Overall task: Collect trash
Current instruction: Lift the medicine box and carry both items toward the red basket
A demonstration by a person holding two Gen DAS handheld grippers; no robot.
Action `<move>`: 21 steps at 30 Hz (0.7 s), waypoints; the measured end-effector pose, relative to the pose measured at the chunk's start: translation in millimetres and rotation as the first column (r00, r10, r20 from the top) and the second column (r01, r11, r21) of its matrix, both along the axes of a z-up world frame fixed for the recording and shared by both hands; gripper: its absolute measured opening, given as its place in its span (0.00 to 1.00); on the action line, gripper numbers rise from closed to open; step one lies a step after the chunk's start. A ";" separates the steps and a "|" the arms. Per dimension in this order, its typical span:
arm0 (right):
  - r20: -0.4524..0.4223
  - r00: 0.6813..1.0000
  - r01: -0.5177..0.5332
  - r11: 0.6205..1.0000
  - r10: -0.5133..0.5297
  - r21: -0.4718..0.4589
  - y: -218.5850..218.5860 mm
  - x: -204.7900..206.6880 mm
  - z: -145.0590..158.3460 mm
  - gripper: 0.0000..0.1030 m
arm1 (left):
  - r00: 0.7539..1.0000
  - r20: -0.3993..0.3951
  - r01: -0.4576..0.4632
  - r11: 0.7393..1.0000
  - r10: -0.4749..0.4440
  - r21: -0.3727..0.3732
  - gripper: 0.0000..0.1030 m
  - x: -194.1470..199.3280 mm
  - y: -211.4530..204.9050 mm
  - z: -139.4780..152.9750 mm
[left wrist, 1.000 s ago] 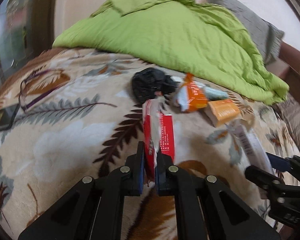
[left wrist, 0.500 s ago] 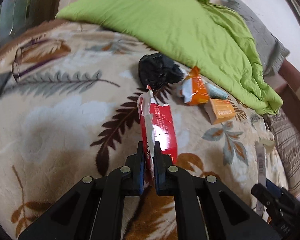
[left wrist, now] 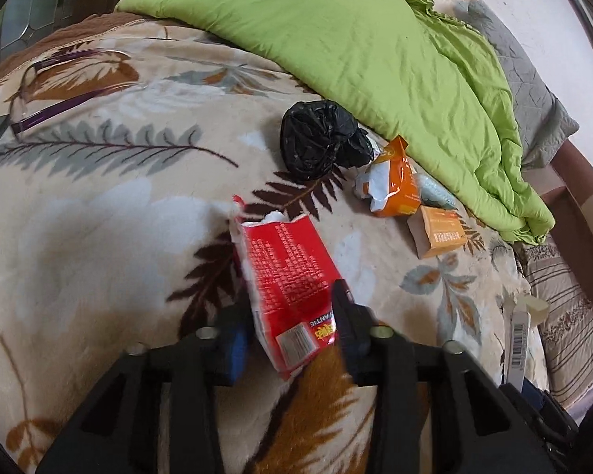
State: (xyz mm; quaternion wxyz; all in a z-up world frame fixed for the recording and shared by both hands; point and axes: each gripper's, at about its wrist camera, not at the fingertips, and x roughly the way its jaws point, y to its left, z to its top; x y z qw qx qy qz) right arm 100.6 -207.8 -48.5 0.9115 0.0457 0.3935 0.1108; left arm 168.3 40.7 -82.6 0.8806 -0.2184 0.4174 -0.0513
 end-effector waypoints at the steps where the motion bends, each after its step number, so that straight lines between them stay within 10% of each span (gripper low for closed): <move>1: 0.000 1.000 -0.002 1.000 0.002 0.001 0.1 0.1 -0.1 0.57 | 1.000 -0.013 0.003 1.000 -0.003 0.005 0.08 2.8 0.2 -2.4; 12: 0.041 0.999 0.017 1.000 -0.017 -0.009 -1.5 -4.1 5.6 0.57 | 0.975 0.202 0.061 0.985 -0.093 0.163 0.03 -33.2 -33.6 36.9; 21: 0.089 0.992 0.084 0.996 -0.086 0.024 -24.8 -26.6 17.5 0.57 | 0.918 0.342 0.046 0.908 -0.203 0.416 0.03 -84.8 -79.2 64.5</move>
